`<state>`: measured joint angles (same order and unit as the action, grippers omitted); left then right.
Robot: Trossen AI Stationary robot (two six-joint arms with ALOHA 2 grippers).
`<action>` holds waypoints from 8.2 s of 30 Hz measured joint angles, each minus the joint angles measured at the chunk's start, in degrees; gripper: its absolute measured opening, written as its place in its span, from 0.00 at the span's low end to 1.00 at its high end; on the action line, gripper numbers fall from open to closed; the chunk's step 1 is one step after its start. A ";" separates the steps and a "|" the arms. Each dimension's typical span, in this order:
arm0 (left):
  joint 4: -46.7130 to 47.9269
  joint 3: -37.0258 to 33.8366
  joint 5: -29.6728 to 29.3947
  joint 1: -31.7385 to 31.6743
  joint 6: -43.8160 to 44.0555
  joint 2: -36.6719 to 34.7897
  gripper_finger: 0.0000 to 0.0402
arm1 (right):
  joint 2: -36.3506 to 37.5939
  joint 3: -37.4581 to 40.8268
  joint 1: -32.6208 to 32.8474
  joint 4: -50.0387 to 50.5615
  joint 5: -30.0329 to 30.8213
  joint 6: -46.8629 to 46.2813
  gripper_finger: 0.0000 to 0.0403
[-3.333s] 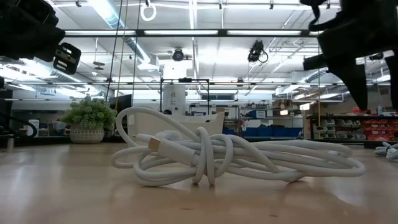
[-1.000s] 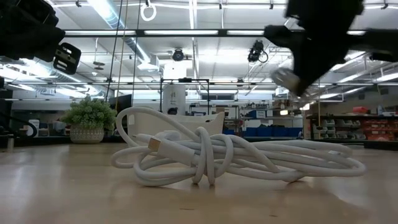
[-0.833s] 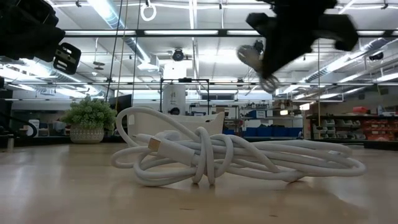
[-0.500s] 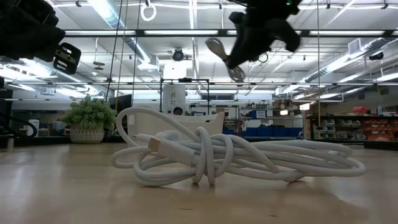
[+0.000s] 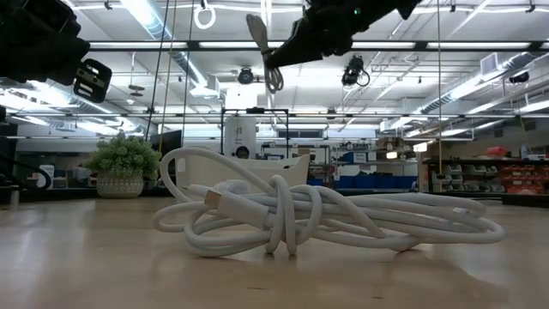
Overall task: Pick and place USB-C Cables
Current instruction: Put the blue cable charger into the white bin, then put the white cable charger into the white bin, then put the black cable charger into the white bin
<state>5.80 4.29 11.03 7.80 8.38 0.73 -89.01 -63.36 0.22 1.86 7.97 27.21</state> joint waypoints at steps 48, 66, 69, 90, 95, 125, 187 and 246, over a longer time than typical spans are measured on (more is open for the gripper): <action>-0.25 0.02 -0.04 -0.01 0.00 0.27 0.06 | -17.80 -5.25 -4.75 4.28 5.46 -6.83 0.22; 0.02 0.04 -0.02 0.01 0.00 0.76 0.06 | -17.59 -9.50 8.38 9.13 -3.85 -15.89 0.34; 0.04 0.04 -0.02 0.01 0.00 0.76 0.06 | -17.72 -9.40 12.21 7.98 -4.63 -18.23 0.34; -0.25 0.04 -0.06 0.01 0.02 1.03 0.06 | -25.23 -4.37 29.15 -4.25 4.46 -27.08 0.76; -0.52 -0.02 -0.01 -0.01 0.00 2.14 0.06 | -29.14 -8.86 29.31 -2.34 4.34 -31.15 0.83; -0.48 0.00 -0.04 -0.01 0.00 2.62 0.06 | -27.74 -9.77 25.40 12.90 7.63 -25.66 0.20; -0.48 0.00 -0.04 -0.01 0.00 2.62 0.06 | -15.91 -8.63 -10.85 5.04 -17.59 19.74 0.47; -0.55 0.04 -3.12 -0.23 -5.43 2.63 0.06 | 27.63 12.42 18.90 15.04 17.45 -14.82 0.52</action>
<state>5.25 4.34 7.91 7.57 2.95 3.36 -61.38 -50.94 19.11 16.90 25.42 12.39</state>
